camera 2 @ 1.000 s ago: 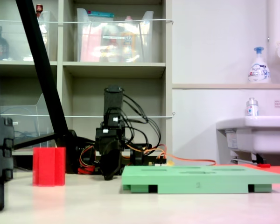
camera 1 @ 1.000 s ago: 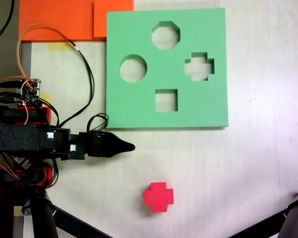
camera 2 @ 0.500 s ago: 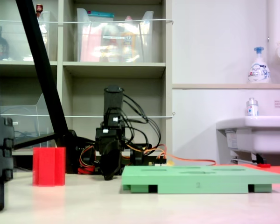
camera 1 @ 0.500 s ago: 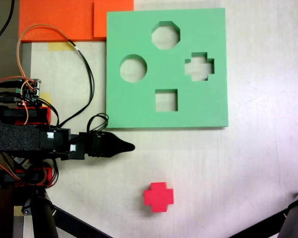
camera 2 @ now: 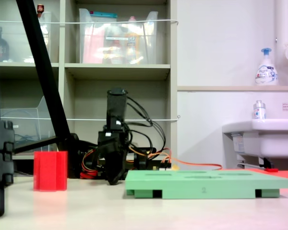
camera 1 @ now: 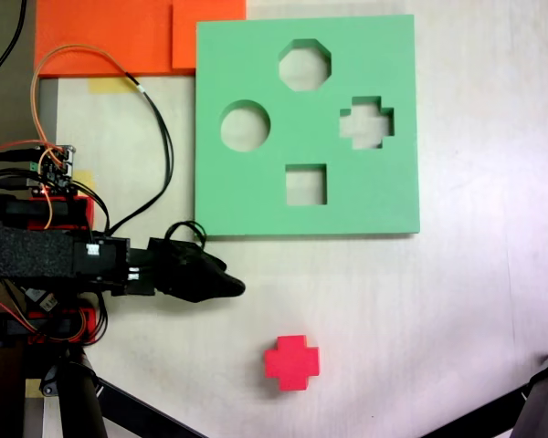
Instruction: Put the cross columnar block into the corresponding hole
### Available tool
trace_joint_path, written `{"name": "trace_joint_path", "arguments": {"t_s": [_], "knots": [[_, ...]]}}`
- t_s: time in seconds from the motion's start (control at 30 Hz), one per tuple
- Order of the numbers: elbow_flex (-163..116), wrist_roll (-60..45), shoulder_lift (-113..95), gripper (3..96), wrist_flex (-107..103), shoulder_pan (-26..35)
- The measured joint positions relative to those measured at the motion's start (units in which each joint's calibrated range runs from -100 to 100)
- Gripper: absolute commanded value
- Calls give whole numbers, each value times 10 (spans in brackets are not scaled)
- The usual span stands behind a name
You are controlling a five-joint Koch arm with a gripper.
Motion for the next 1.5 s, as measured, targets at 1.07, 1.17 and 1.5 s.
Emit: {"name": "trace_joint_path", "arguments": {"t_s": [1.07, 1.17, 1.5], "knots": [[1054, 238, 590, 956, -917, -94], [1077, 229, 685, 956, -917, -102], [1124, 224, 893, 956, -898, -109]]}}
